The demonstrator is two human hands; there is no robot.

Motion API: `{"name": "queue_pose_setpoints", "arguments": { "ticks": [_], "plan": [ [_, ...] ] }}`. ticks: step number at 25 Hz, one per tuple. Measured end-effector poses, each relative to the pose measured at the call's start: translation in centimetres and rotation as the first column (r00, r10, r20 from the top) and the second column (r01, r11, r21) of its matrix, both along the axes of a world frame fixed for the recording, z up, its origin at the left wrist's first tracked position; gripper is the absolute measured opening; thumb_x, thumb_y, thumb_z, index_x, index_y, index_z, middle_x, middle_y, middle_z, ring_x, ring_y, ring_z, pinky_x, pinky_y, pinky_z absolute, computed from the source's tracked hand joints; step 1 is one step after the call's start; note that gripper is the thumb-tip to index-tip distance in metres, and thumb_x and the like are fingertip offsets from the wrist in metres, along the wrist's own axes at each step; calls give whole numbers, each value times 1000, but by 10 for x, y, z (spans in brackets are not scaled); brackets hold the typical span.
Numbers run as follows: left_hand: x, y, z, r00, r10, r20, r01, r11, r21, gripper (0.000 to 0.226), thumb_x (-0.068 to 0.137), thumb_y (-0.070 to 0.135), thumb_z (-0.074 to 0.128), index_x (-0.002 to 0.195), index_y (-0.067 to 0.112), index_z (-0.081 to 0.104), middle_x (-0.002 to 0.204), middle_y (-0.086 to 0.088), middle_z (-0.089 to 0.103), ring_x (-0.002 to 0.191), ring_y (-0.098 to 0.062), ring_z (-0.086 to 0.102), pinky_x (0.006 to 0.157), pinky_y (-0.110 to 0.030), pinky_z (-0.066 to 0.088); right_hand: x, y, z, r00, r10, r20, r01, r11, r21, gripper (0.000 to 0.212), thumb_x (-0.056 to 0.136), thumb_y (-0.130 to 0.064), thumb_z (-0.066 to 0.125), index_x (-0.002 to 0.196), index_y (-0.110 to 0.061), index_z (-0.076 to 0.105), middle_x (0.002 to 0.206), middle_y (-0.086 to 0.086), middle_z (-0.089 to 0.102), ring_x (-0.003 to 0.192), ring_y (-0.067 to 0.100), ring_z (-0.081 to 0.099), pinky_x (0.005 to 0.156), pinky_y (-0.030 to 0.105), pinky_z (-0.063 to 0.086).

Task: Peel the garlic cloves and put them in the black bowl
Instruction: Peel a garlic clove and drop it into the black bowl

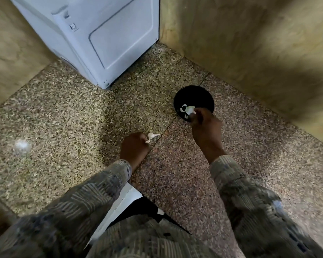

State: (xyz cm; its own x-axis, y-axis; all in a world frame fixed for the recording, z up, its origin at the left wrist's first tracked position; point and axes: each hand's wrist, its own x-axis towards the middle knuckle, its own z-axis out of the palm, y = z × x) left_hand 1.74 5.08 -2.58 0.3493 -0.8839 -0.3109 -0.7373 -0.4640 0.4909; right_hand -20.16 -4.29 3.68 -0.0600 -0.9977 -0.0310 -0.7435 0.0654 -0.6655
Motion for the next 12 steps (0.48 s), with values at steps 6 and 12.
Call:
{"name": "queue_pose_setpoints", "arguments": {
  "ticks": [6, 12],
  "plan": [
    [-5, 18, -4, 924, 68, -376, -40, 996, 82, 12, 79, 14, 84, 78, 17, 73, 74, 6, 73, 67, -10, 67, 61, -20, 50, -8, 55, -10, 988, 8, 156, -48, 966, 253, 16, 95, -23, 71, 109, -29, 75, 87, -11, 74, 76, 4, 70, 71, 28, 59],
    [-26, 19, -1, 791, -28, -611, 67, 997, 41, 18, 73, 33, 86, 89, 26, 81, 79, 5, 78, 78, -14, 75, 74, -32, 59, 18, 102, -35, 894, -174, 412, -120, 794, 596, 9, 88, -18, 81, 96, -21, 80, 86, 4, 79, 80, 25, 76, 78, 47, 64]
  ]
}}
